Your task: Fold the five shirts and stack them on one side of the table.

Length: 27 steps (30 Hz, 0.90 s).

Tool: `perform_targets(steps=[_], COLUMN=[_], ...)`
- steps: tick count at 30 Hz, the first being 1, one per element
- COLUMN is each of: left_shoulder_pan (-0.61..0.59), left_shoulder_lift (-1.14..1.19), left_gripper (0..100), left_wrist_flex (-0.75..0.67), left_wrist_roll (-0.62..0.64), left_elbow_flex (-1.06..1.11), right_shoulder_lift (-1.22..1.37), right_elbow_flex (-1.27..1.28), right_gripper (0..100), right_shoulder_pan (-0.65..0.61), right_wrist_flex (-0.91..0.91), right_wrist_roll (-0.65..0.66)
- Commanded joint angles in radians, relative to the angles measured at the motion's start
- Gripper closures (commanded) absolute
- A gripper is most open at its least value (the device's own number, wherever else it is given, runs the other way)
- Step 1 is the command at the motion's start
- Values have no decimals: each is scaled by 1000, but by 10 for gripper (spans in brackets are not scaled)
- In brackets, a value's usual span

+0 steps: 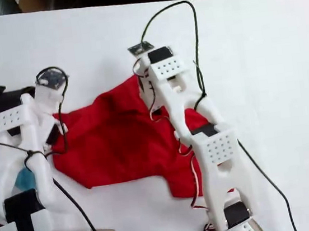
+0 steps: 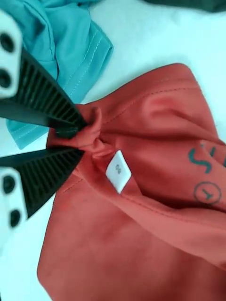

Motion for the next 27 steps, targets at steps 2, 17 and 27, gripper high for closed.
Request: perform_targets(steps=[2, 17, 27], left_shoulder_pan=[-6, -8, -6], left_shoulder_lift=[-51, -52, -51], left_gripper=[976, 976, 976], left_wrist_flex=[-5, 0, 0], left_wrist_roll=[9, 11, 11], left_elbow_flex=[-2, -1, -1], right_shoulder_lift=[-7, 27, -67], right_elbow_flex=[18, 41, -55], right_gripper=[858, 978, 978], right_shoulder_pan=[-1, 28, 77], right_wrist_flex=[-45, -70, 8], right_wrist_roll=[-5, -12, -3])
